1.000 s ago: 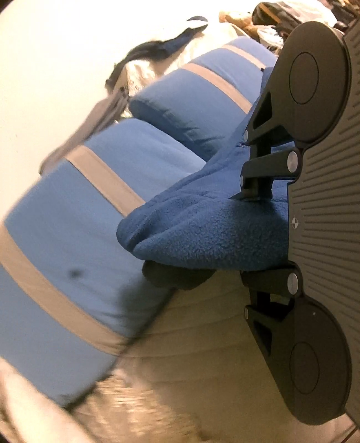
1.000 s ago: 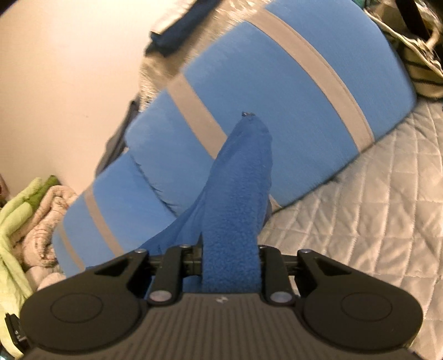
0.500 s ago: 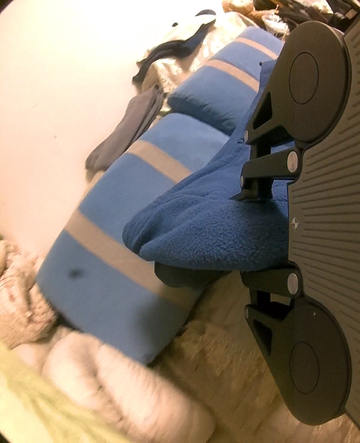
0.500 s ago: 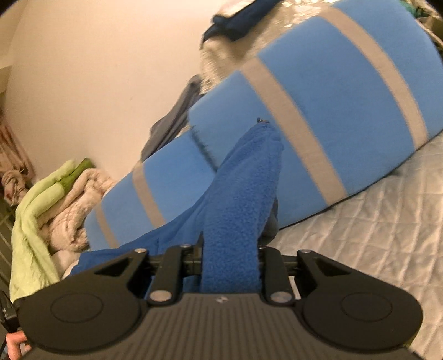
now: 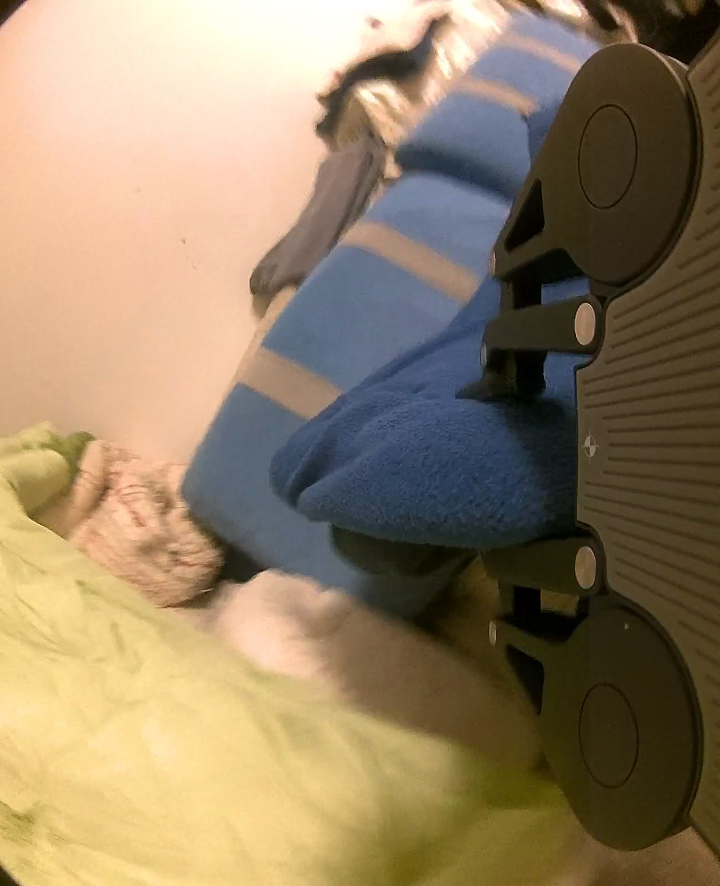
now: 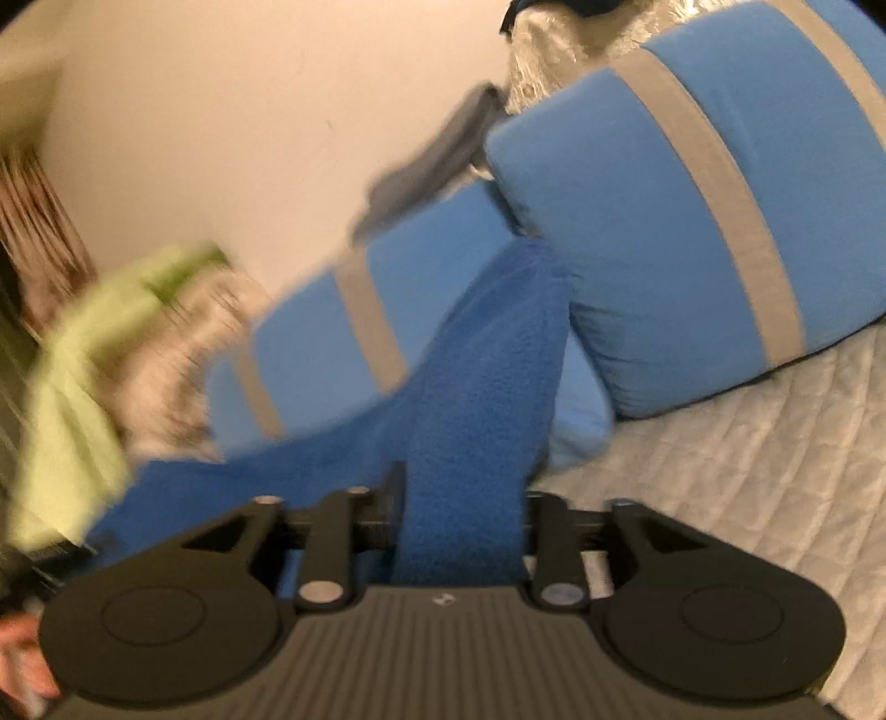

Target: Fold clothes

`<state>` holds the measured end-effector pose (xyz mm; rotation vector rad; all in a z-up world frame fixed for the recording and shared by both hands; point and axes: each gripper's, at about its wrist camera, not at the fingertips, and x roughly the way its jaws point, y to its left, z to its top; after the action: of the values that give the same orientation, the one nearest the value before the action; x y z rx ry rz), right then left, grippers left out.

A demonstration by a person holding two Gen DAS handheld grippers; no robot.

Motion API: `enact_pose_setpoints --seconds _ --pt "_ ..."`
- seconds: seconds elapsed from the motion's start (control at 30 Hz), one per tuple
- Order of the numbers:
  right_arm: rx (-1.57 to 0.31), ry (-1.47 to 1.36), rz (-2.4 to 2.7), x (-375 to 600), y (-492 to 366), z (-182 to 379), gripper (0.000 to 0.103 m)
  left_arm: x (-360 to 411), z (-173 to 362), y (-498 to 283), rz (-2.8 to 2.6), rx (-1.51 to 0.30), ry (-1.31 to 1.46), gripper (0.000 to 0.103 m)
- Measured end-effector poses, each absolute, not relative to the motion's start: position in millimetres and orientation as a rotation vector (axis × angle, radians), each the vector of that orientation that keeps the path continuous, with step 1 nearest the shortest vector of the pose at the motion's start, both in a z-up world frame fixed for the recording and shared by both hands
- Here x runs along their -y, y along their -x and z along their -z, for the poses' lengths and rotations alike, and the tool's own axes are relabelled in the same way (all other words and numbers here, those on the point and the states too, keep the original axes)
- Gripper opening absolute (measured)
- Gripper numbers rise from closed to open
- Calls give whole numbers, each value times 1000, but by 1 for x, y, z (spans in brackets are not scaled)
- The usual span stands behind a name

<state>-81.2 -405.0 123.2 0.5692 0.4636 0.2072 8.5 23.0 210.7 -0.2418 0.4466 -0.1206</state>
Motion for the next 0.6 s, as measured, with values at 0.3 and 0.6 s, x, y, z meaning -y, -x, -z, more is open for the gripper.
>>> enact_pose_setpoints --seconds 0.3,0.6 --pt "-472 -298 -125 385 73 -110 103 -2 -170 -40 -137 -414 -30 79" --pt "-502 -439 -136 405 75 -97 103 -2 -153 -36 -87 -482 -78 83"
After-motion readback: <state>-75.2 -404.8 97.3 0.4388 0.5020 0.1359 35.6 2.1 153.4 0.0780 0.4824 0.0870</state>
